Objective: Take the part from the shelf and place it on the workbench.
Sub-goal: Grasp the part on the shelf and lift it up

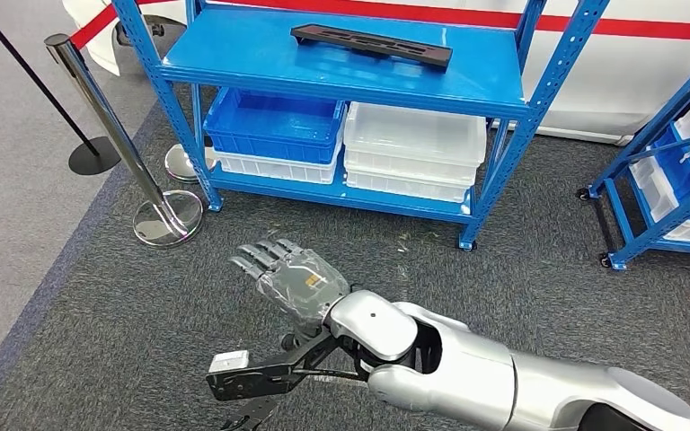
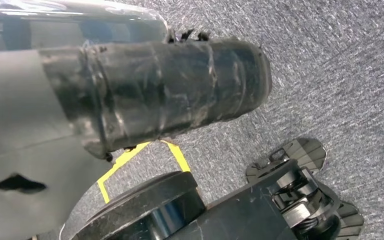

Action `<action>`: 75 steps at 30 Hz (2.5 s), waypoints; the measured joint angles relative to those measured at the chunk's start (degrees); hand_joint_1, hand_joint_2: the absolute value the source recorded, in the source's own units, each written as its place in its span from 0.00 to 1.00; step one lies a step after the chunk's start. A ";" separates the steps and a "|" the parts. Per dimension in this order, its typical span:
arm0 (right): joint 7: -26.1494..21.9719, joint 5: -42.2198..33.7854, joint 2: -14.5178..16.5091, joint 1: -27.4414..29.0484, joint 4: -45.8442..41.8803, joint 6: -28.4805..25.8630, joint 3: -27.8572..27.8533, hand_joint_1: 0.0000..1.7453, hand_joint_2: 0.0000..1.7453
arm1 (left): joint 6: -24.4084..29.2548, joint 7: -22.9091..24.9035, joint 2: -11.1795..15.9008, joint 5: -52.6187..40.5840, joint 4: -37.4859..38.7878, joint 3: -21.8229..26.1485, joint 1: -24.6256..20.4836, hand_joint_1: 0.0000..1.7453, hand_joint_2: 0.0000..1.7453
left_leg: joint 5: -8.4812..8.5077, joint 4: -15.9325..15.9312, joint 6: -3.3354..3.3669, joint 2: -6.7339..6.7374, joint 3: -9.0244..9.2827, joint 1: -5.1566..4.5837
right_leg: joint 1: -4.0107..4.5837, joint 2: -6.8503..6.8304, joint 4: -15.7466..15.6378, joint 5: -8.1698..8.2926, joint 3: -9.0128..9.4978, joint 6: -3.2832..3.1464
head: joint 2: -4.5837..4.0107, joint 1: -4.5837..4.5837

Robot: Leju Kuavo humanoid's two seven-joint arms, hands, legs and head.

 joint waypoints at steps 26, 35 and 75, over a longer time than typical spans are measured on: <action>1.29 -4.43 0.85 3.24 2.86 -8.40 -1.02 0.00 0.00 | 6.62 -0.09 2.50 9.64 0.89 -2.56 -0.58 0.00 0.00 | -4.46 7.21 -2.99 -0.17 -3.35 1.59 | -0.95 2.27 1.73 2.94 -5.18 -1.23 | 0.00 0.03; 1.63 -5.24 0.80 3.80 2.85 -9.15 -1.61 0.00 0.00 | 10.80 -1.23 4.54 13.52 0.98 -2.09 -0.61 0.00 0.00 | 1.47 1.33 -1.49 0.29 -2.49 0.86 | 0.17 1.97 1.85 2.05 -4.21 -1.51 | 0.00 0.02; 2.30 -5.37 -0.08 5.04 3.11 -8.87 -2.12 0.00 0.00 | 11.23 -1.36 5.28 16.15 1.20 0.26 -0.71 0.00 0.00 | 1.15 0.02 -0.38 0.14 -1.60 1.34 | 0.13 2.00 17.50 -3.46 -13.56 0.28 | 0.00 0.26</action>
